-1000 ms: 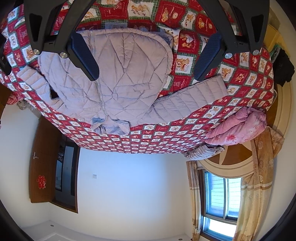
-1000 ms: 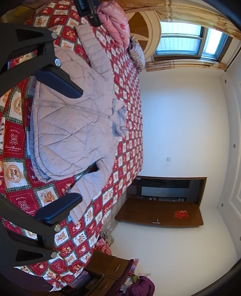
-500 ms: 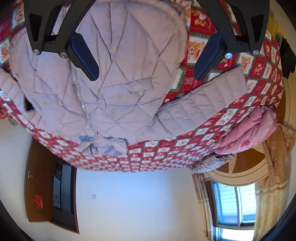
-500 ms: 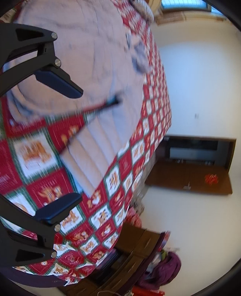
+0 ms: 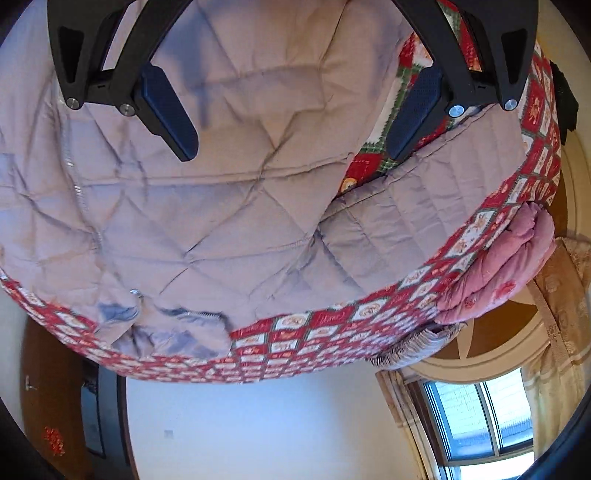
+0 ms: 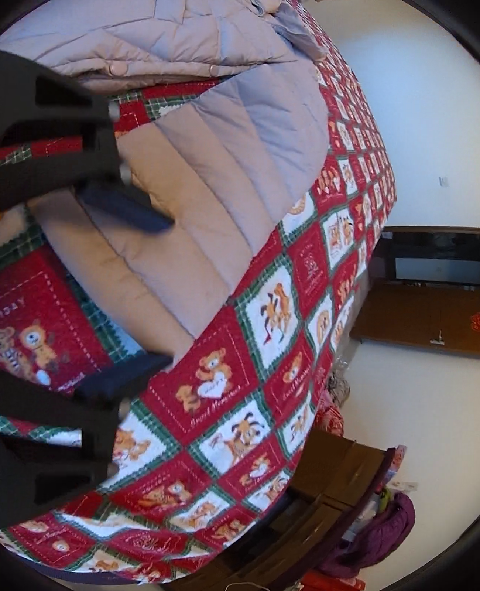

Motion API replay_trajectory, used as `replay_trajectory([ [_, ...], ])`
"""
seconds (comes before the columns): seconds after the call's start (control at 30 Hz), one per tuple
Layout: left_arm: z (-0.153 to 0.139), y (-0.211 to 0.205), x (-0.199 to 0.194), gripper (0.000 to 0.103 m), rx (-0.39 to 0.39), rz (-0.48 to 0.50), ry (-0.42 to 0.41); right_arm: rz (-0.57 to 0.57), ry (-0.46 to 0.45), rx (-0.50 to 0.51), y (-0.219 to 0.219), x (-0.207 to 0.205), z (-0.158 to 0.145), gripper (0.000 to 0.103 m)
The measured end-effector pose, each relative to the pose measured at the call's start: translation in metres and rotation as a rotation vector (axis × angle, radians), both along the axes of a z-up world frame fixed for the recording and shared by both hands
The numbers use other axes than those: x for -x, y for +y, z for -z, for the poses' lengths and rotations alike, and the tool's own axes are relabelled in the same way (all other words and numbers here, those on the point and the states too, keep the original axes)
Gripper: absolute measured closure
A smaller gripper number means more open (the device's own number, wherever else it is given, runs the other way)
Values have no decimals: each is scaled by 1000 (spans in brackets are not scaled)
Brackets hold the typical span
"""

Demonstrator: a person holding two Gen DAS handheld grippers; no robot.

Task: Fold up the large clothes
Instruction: 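Grasp the jacket sleeve cuff with the right gripper and lift it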

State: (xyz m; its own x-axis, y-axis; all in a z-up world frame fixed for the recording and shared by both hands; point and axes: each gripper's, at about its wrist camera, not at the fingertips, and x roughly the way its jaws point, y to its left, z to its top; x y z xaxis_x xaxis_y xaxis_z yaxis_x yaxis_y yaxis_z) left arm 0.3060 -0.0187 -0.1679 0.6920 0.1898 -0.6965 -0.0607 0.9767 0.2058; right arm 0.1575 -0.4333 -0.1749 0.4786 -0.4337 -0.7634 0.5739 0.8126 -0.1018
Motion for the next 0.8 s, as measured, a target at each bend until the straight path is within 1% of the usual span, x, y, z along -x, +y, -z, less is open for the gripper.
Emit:
replay_trajectory([
  [0.03, 2, 0, -3, 1, -1, -2, 5, -14, -11, -7, -1, 1, 0, 58],
  [0.1, 5, 1, -7, 1, -4, 0, 9, -36, -21, -15, -4, 1, 2, 89],
  [0.17, 4, 2, -10, 1, -12, 8, 8, -49, -25, -4, -9, 2, 0, 93],
  [0.27, -3, 8, -14, 1, -20, 6, -6, -37, -23, 28, -23, 0, -7, 94],
  [0.33, -10, 15, -21, 1, -19, -3, -18, -17, -36, 60, -33, -3, -20, 94],
  [0.4, -18, 23, -27, 1, -26, -21, -34, -6, -59, 111, -40, -11, -39, 95],
  [0.5, -29, 36, -41, 1, -31, -54, -46, -17, -98, 165, -38, -27, -68, 95],
  [0.57, -33, 43, -52, 1, -29, -79, -46, -41, -131, 204, -29, -41, -90, 95],
  [0.6, -34, 46, -55, 1, -24, -86, -46, -64, -149, 230, -19, -51, -102, 95],
  [0.67, -36, 49, -61, 1, -8, -95, -43, -118, -173, 254, 4, -68, -116, 95],
  [0.8, -35, 47, -69, 1, 12, -98, -41, -239, -203, 292, 60, -99, -130, 96],
])
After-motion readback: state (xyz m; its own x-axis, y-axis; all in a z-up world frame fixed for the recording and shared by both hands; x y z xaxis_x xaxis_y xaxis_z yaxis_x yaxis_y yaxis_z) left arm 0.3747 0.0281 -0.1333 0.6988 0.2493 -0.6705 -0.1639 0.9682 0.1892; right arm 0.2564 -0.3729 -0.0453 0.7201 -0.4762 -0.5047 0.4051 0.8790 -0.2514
